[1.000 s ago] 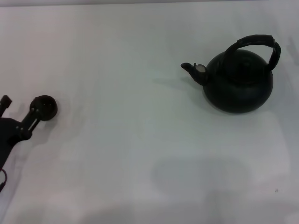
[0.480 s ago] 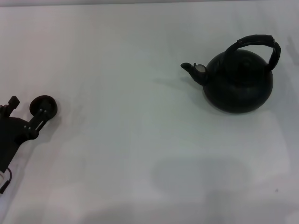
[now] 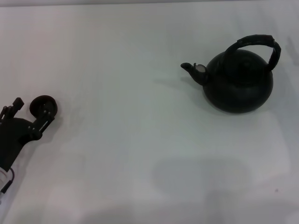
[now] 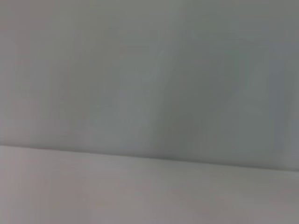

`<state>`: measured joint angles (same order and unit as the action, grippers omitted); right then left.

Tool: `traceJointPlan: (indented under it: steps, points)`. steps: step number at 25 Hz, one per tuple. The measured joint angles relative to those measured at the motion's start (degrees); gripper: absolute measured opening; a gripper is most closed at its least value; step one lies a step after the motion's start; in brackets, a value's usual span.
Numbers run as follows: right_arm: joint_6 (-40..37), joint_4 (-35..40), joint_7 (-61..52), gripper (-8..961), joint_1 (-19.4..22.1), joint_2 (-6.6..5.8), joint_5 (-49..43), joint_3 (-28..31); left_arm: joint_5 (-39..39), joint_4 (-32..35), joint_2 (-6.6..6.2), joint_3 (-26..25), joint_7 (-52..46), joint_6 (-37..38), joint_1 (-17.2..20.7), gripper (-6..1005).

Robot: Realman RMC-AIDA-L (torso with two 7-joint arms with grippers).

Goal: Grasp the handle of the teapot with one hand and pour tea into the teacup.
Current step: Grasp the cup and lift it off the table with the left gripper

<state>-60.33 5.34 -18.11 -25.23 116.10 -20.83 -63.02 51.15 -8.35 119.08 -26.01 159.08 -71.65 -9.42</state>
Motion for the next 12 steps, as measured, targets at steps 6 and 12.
traceJointPlan:
  steps: [6, 12]
  points:
    - [-0.11, 0.0, 0.0, 816, 0.0, 0.0, 0.0, 0.03, -0.11, 0.0, 0.03, 0.0, 0.0, 1.09, -0.35, 861]
    - [-0.12, 0.21, 0.0, 817, 0.0, 0.0, 0.0, 0.08, -0.45, 0.0, 0.0, 0.0, 0.0, 1.47, -0.62, 862]
